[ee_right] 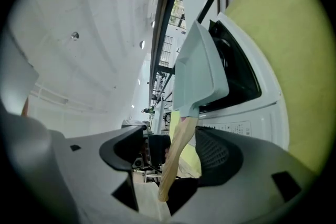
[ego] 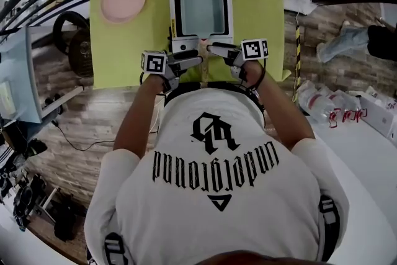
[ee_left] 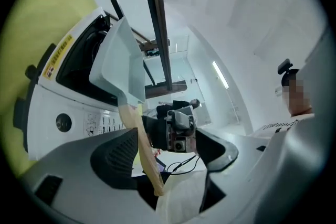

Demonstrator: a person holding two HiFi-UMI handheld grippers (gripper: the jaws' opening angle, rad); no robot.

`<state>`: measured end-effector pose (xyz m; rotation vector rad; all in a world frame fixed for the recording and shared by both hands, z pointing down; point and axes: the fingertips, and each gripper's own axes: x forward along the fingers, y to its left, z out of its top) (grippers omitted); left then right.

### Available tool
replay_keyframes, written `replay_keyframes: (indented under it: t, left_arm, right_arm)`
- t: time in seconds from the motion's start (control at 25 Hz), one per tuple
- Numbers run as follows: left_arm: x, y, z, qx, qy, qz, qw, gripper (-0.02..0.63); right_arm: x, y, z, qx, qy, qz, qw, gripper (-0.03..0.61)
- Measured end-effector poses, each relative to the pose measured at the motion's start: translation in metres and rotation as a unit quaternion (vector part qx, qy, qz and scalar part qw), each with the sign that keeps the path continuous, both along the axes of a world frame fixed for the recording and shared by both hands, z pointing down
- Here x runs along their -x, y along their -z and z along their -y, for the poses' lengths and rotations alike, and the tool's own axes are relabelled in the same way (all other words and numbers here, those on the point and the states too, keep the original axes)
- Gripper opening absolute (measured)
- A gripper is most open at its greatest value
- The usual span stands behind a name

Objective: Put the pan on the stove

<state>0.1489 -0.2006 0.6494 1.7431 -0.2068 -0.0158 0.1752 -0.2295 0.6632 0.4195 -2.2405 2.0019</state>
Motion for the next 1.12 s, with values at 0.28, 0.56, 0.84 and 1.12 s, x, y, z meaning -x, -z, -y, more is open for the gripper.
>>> replay_keyframes:
  t: [0.28,0.56,0.84,1.12]
  left_arm:
    - [0.007,0.039,0.011,-0.034,0.029,-0.003,0.9990,0.344]
    - [0.002,0.059,0.035,-0.123,0.072,0.038,0.9890,0.241]
    - [-0.008,0.106,0.049,-0.236,0.151,0.124,0.9519,0.069]
    - [0.006,0.151,0.042,-0.319,0.269,0.215,0.8830,0.003]
  right_arm:
    - [-0.011,0.025,0.006,-0.025,-0.027,-0.002,0.999,0.299]
    - [-0.029,0.058,0.037,-0.127,-0.065,-0.030,0.989,0.188]
    - [-0.046,0.105,0.043,-0.276,-0.050,-0.073,0.957,0.053]
    - [-0.039,0.160,0.024,-0.435,-0.036,-0.110,0.893,0.000]
